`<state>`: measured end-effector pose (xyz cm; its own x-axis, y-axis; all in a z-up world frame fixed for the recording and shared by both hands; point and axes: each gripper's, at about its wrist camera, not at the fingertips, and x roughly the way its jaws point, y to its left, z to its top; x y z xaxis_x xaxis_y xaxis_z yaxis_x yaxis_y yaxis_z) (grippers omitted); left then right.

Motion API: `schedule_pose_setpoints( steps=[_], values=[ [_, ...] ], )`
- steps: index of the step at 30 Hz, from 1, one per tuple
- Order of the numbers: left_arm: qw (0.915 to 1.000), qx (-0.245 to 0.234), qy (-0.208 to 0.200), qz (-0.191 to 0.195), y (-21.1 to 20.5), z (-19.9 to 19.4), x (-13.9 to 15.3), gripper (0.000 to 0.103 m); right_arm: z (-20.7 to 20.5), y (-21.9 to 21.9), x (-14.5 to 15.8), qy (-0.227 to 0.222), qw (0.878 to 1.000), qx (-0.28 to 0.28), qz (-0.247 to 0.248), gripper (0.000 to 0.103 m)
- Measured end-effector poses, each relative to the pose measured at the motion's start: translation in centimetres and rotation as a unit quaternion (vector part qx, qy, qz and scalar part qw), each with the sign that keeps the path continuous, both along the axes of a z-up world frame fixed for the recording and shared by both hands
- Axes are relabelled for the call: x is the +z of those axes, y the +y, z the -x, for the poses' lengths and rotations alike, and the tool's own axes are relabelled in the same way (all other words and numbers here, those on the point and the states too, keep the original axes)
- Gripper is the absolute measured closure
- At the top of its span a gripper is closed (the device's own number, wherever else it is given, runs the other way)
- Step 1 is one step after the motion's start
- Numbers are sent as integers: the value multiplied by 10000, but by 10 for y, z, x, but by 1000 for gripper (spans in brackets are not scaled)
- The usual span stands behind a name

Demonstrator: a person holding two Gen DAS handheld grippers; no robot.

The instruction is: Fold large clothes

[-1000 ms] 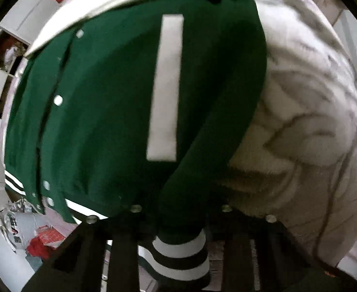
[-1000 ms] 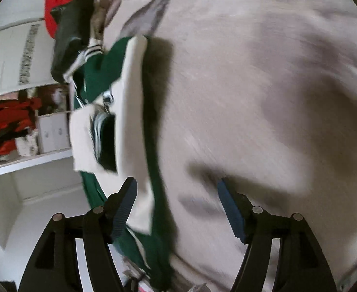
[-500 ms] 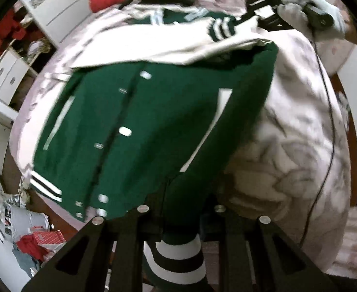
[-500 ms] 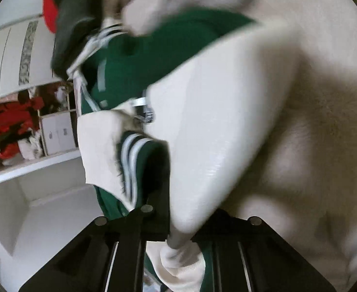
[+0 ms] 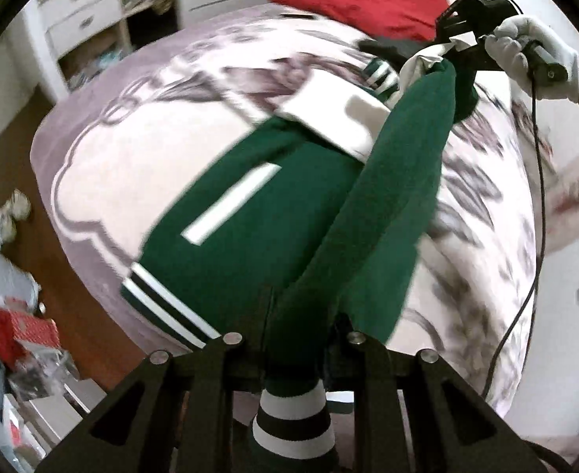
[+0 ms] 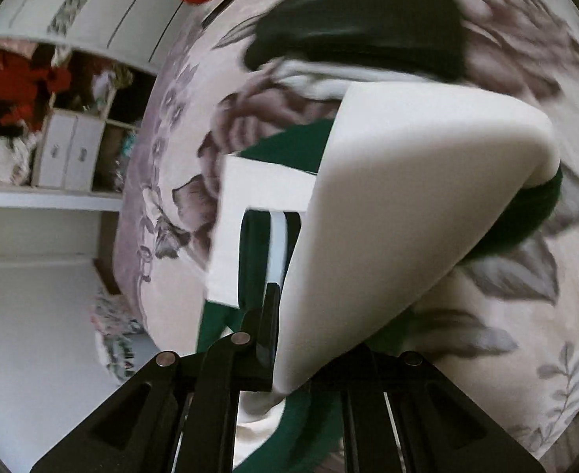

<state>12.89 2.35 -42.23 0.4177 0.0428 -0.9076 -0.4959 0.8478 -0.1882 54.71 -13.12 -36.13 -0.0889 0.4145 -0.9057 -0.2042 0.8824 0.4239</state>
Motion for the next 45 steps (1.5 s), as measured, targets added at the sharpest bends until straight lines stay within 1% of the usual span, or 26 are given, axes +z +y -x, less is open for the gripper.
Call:
schedule_pose_setpoints(
  steps=[4,7,12,14,16,17,19,20,21,22,23,24,26,28,30,32,34,35,37,38,40,41,42,43,44,45],
  values=[
    [9984,338,76,436,85,5,-34,88,-5,124,-20,-135,9970,428,632,94],
    [9962,415,218,728,133,5,-74,88,-9,200,-66,-96,9909,590,1202,94],
    [9900,390,419,1289,183,1,-136,87,-6,264,-134,-182,9779,696,1962,94],
    [9815,446,450,1807,198,1,-161,86,-8,272,-155,-124,9749,616,2137,94],
    [9723,563,423,2229,208,2,-169,82,-10,276,-171,19,9714,761,2250,94],
    [9650,644,440,2502,211,5,-170,81,-10,277,-173,50,9704,874,2252,92],
    [9602,671,431,2675,211,9,-162,78,-7,272,-164,101,9734,1030,2045,82],
    [9628,640,454,2587,209,11,-154,75,-3,265,-152,150,9779,1108,1764,71],
    [9663,593,504,2453,205,12,-147,68,4,254,-140,251,9828,1105,1458,56],
    [9724,521,626,2186,200,13,-137,62,10,240,-130,365,9859,1047,1253,49],
    [9773,450,672,1956,196,15,-129,50,21,222,-118,509,9891,954,998,44],
    [9805,404,678,1800,194,17,-124,36,37,200,-107,641,9908,899,777,44],
    [9854,407,715,1488,188,23,-110,22,72,159,-95,826,9907,841,674,43],
    [9869,464,716,1371,184,31,-105,21,114,117,-92,1014,9901,731,638,42],
    [9874,526,802,1260,179,37,-103,21,171,65,-103,1492,9866,429,494,42],
    [9865,531,966,1211,177,39,-112,21,226,16,-132,2114,9765,-121,394,42],
    [9854,557,1117,1156,168,39,-117,21,281,-27,-169,2854,9546,-841,125,42],
    [9849,596,1167,1131,165,41,-119,21,314,-50,-195,3320,9336,-1338,-153,42],
    [9843,682,1193,1103,162,42,-120,21,364,-81,-231,3907,8926,-2169,-596,42],
    [9838,750,1187,1113,161,44,-121,21,388,-92,-250,4147,8680,-2581,-898,42],
    [9824,869,1214,1127,160,50,-122,21,416,-101,-272,4321,8334,-3094,-1521,42],
    [9807,966,1201,1204,161,55,-122,21,423,-101,-277,4278,8250,-3270,-1716,43],
    [9792,1043,1195,1261,164,55,-122,21,428,-104,-278,4126,8196,-3508,-1869,68],
    [9778,1114,1183,1325,167,57,-121,21,431,-105,-276,3972,8207,-3653,-1878,94],
    [9762,1184,1158,1400,169,60,-121,21,434,-103,-269,3773,8293,-3701,-1816,97],
    [9752,1239,1140,1437,170,59,-121,21,436,-99,-260,3613,8433,-3588,-1721,98]
  ],
)
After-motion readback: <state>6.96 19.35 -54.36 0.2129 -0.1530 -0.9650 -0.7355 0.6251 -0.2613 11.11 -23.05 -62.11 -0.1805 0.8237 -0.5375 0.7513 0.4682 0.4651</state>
